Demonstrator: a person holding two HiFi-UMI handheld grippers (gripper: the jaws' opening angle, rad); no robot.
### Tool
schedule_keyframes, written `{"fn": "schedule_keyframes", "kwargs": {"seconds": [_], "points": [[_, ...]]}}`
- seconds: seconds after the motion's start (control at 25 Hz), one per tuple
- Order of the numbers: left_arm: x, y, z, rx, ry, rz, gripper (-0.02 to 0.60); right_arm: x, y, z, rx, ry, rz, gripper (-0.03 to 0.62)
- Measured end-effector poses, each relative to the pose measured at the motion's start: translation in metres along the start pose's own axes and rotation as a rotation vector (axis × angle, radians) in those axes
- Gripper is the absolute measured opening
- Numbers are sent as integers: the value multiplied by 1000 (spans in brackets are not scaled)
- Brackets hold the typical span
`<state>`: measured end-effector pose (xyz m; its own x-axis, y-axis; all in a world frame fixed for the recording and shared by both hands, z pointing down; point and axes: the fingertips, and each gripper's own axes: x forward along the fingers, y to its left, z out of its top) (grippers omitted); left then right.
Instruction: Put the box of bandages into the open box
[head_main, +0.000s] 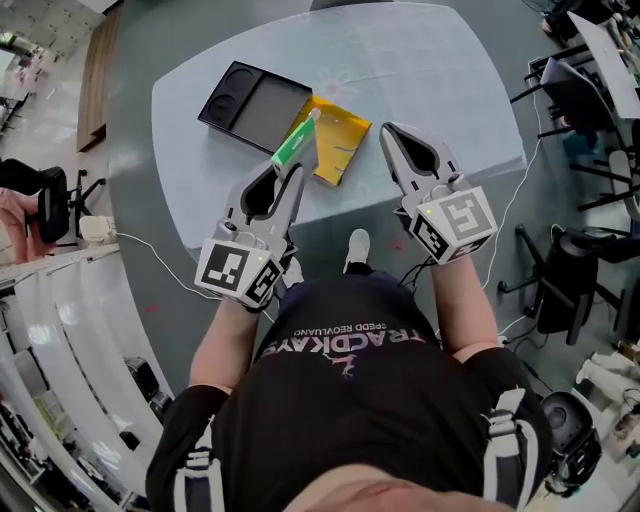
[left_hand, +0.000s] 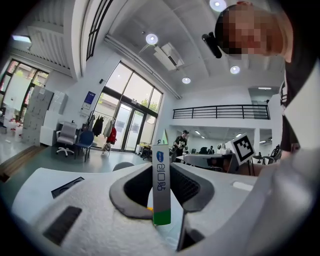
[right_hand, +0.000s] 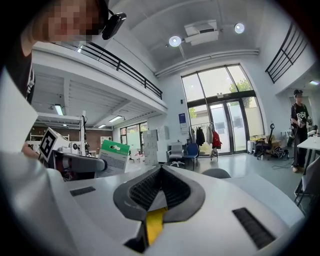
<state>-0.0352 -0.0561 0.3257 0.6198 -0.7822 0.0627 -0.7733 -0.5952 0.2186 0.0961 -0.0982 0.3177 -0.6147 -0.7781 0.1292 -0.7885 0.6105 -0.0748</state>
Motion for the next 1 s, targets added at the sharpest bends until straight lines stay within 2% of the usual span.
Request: {"fn": "schedule_keyframes", "kwargs": {"seconds": [0.52, 1.0], "points": [[29, -20, -18, -20, 28, 133, 106, 1, -30, -2, 29, 8, 163, 11], [41, -17, -27, -42, 68, 163, 106, 13, -39, -7, 51, 20, 184, 11]]}}
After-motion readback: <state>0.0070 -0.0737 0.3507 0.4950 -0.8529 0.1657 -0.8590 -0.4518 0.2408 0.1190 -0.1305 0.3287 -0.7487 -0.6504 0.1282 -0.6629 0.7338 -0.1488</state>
